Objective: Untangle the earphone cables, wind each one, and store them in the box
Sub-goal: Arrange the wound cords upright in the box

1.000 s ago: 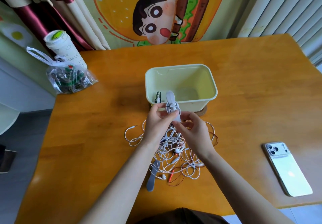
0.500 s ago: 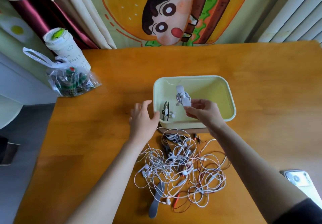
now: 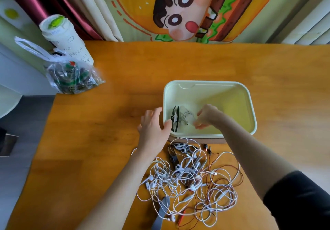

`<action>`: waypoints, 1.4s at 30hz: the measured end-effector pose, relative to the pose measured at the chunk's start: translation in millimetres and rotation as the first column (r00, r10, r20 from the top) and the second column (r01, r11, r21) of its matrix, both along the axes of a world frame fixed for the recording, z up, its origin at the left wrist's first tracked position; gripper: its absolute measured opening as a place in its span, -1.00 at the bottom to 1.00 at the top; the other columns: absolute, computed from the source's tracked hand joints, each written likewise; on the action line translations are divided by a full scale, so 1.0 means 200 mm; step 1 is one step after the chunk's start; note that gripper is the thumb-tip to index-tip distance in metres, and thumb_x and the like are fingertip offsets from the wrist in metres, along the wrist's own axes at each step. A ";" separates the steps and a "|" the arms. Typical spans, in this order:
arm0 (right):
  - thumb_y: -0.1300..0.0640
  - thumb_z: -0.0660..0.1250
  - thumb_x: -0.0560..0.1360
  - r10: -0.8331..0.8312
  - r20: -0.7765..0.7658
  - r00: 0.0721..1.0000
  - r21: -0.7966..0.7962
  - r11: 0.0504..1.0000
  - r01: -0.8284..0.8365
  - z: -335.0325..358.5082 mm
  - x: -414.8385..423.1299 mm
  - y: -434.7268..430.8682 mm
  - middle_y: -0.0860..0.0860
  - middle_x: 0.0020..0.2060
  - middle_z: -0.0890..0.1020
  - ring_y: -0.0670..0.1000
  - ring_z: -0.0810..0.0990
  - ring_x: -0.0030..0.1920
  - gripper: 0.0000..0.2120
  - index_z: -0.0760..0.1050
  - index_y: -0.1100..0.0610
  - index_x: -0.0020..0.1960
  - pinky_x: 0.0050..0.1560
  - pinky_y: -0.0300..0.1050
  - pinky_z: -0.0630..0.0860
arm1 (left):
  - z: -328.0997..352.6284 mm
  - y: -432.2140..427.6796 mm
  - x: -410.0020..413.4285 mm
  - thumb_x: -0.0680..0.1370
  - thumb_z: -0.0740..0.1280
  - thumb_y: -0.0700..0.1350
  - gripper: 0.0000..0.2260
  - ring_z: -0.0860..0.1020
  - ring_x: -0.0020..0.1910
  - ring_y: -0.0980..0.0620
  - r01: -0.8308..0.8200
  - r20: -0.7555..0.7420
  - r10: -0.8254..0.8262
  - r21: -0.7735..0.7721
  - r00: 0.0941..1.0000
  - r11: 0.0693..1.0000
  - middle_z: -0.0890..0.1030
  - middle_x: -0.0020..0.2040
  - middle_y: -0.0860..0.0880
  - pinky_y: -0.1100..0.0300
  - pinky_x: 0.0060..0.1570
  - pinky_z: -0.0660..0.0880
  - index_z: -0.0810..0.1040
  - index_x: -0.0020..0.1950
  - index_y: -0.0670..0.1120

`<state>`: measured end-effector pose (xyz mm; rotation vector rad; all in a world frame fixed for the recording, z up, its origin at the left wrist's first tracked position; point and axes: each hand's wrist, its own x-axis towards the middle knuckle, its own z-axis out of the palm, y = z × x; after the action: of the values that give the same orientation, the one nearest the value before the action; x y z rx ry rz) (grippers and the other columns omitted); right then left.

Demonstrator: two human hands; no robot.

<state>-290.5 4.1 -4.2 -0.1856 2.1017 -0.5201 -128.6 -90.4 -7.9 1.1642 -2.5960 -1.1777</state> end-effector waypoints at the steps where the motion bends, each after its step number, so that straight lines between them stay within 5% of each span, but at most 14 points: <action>1: 0.37 0.37 0.45 0.047 0.032 0.998 0.046 0.998 -0.048 -0.01 0.00 -0.01 0.23 0.00 0.64 0.15 0.64 0.04 -0.69 0.46 0.41 0.16 0.12 -0.04 0.56 | 0.00 0.00 0.00 0.59 0.22 0.01 -0.63 0.28 0.30 -0.01 0.001 -0.001 -0.001 0.000 1.000 1.000 0.39 0.24 -0.01 -0.03 0.31 0.22 0.34 0.39 0.00; 5: 0.30 0.38 0.47 0.197 0.050 0.979 0.156 0.967 -0.202 -0.06 0.02 -0.04 0.19 -0.10 0.66 0.07 0.64 -0.16 -0.74 0.49 0.40 0.11 0.04 -0.06 0.59 | -0.01 0.00 0.00 0.59 0.23 0.01 -0.64 0.29 0.30 0.00 -0.003 -0.008 0.003 0.008 1.000 1.000 0.39 0.22 0.00 -0.04 0.32 0.24 0.34 0.38 0.01; 11: 0.21 0.44 0.43 0.359 -0.077 0.930 0.205 0.919 -0.337 -0.08 0.03 -0.08 0.15 -0.11 0.60 0.05 0.57 -0.15 -0.68 0.48 0.34 0.10 -0.16 -0.17 0.55 | 0.00 0.00 0.00 0.59 0.23 0.00 -0.63 0.29 0.30 -0.01 -0.005 -0.015 0.005 0.005 1.000 1.000 0.40 0.23 -0.01 -0.05 0.33 0.21 0.35 0.38 -0.01; 17: 0.09 0.39 0.48 0.378 -0.183 0.908 0.169 0.922 -0.349 -0.04 0.05 -0.05 0.17 0.10 0.59 0.09 0.59 0.02 -0.57 0.44 0.34 0.23 0.03 -0.12 0.51 | 0.00 0.00 0.00 0.59 0.23 0.03 -0.62 0.30 0.31 -0.03 -0.006 0.003 0.006 -0.002 1.000 1.000 0.41 0.25 -0.01 -0.07 0.34 0.22 0.34 0.38 -0.01; 20: 0.12 0.30 0.54 0.340 -0.344 0.875 0.091 0.940 -0.329 0.03 0.08 -0.01 0.20 0.15 0.58 0.16 0.56 0.15 -0.65 0.45 0.32 0.23 0.18 0.02 0.50 | 0.02 0.00 0.00 0.59 0.23 0.05 -0.62 0.31 0.30 -0.05 0.009 0.010 -0.008 -0.052 1.000 0.999 0.42 0.26 -0.03 -0.07 0.32 0.23 0.34 0.37 -0.03; 23: 0.17 0.26 0.56 0.198 -0.611 0.767 -0.122 0.933 -0.338 0.09 0.18 0.05 0.13 0.17 0.53 0.10 0.50 0.17 -0.70 0.43 0.24 0.26 0.20 -0.06 0.45 | 0.06 0.01 0.02 0.61 0.20 0.04 -0.64 0.33 0.30 -0.05 0.029 -0.015 -0.031 -0.118 0.999 0.993 0.44 0.28 -0.03 -0.07 0.32 0.21 0.36 0.36 -0.05; 27: 0.25 0.26 0.53 -0.078 -0.815 0.574 -0.400 0.792 -0.461 0.18 0.41 0.19 0.08 -0.03 0.52 -0.01 0.49 -0.06 -0.82 0.48 0.21 0.12 -0.05 -0.17 0.47 | 0.07 0.04 0.13 0.59 0.26 -0.12 -0.74 0.43 0.22 -0.06 -0.021 -0.159 -0.012 -0.203 0.987 0.979 0.51 0.19 -0.07 -0.06 0.24 0.28 0.45 0.26 -0.12; 32: 0.06 0.13 0.55 0.124 -0.788 0.603 -0.338 0.731 -0.592 0.03 0.64 0.43 0.00 -0.09 0.55 0.00 0.57 -0.24 -0.78 0.46 0.12 0.07 -0.37 -0.06 0.53 | -0.04 0.13 0.34 0.54 0.31 -0.22 -0.83 0.52 0.02 -0.05 0.081 -0.097 -0.108 -0.245 0.989 0.966 0.53 0.06 -0.06 0.07 0.05 0.44 0.52 0.13 -0.13; 35: 0.04 0.20 0.57 0.446 -0.630 0.636 -0.090 0.772 -0.629 -0.12 0.72 0.52 0.02 0.18 0.45 0.04 0.53 0.10 -0.66 0.34 0.07 0.33 -0.05 -0.04 0.57 | -0.12 0.24 0.43 0.57 0.29 -0.05 -0.81 0.49 0.04 -0.01 0.269 0.135 -0.253 -0.119 0.958 0.956 0.45 0.14 0.00 0.19 -0.01 0.41 0.48 0.16 -0.04; 37: -0.02 0.25 0.55 0.542 -0.503 0.674 0.022 0.787 -0.616 -0.19 0.76 0.55 0.01 0.30 0.35 0.03 0.42 0.25 -0.50 0.20 0.01 0.43 0.12 -0.09 0.52 | -0.16 0.30 0.46 0.56 0.30 0.07 -0.70 0.45 0.18 -0.04 0.383 0.324 -0.352 -0.035 0.878 0.923 0.39 0.23 0.02 0.09 0.17 0.37 0.42 0.24 0.00; 39: -0.01 0.30 0.53 0.558 -0.475 0.680 0.072 0.795 -0.602 -0.22 0.79 0.56 0.01 0.31 0.35 0.05 0.41 0.27 -0.48 0.19 -0.03 0.43 0.15 -0.06 0.51 | -0.19 0.35 0.49 0.53 0.33 0.10 -0.61 0.41 0.28 -0.04 0.478 0.433 -0.428 -0.009 0.793 0.878 0.39 0.29 0.00 0.02 0.26 0.29 0.39 0.30 0.00; 42: 0.08 0.32 0.52 0.562 -0.468 0.682 0.104 0.801 -0.589 -0.23 0.80 0.56 0.02 0.27 0.37 0.05 0.46 0.20 -0.55 0.29 -0.04 0.37 0.12 -0.06 0.53 | -0.22 0.36 0.53 0.53 0.37 0.02 -0.64 0.44 0.25 -0.04 0.498 0.418 -0.454 0.006 0.787 0.867 0.45 0.28 -0.02 0.08 0.22 0.35 0.44 0.29 -0.02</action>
<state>-129.8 115.8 -51.0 -1.0796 2.3312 -0.1414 -22.9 -17.5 -52.3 0.8163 -3.3760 -0.9053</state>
